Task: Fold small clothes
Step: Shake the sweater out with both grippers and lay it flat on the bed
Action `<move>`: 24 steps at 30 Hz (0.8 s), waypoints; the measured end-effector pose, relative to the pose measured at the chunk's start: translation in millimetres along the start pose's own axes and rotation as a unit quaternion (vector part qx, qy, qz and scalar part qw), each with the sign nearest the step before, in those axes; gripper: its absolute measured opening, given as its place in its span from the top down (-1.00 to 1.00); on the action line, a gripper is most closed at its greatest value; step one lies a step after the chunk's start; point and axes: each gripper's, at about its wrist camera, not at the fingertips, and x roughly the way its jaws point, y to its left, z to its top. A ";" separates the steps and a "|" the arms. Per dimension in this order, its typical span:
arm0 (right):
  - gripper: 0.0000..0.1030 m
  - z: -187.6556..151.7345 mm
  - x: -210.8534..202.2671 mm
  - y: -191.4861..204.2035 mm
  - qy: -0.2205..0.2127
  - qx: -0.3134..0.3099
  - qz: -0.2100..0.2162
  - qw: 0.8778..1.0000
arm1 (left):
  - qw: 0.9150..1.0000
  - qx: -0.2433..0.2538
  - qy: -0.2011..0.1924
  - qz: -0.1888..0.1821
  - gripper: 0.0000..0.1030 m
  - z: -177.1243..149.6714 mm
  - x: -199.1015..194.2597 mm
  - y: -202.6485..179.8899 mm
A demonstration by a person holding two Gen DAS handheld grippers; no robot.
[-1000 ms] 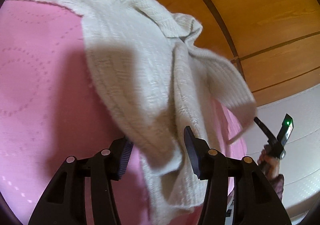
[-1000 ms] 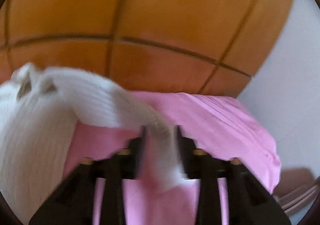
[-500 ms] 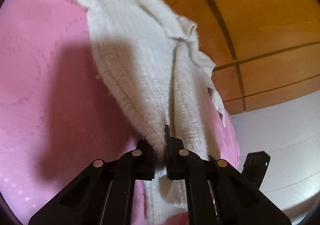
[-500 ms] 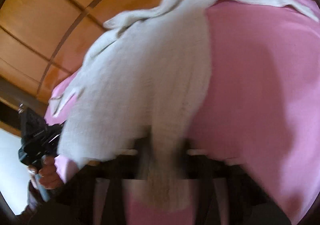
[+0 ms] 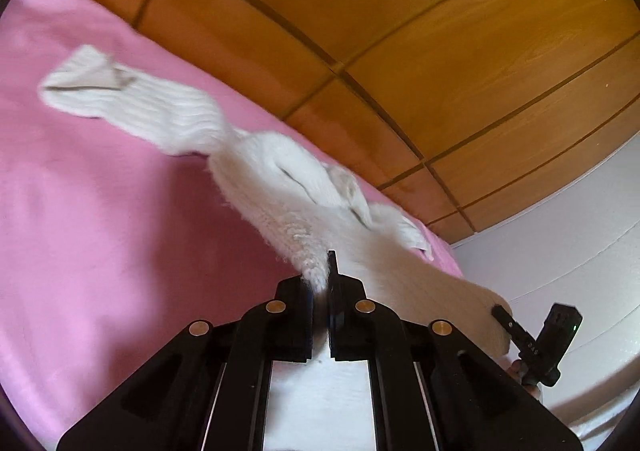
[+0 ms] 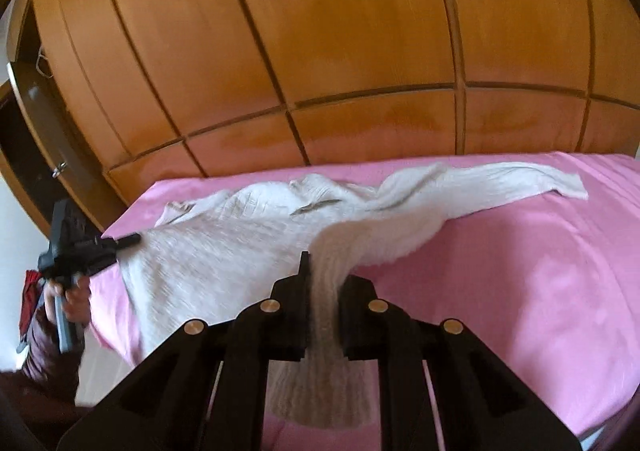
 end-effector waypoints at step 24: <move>0.79 -149.9 89.6 -42.1 0.159 0.116 -0.039 0.980 | 0.987 0.038 0.073 0.137 0.89 -132.6 31.0 85.2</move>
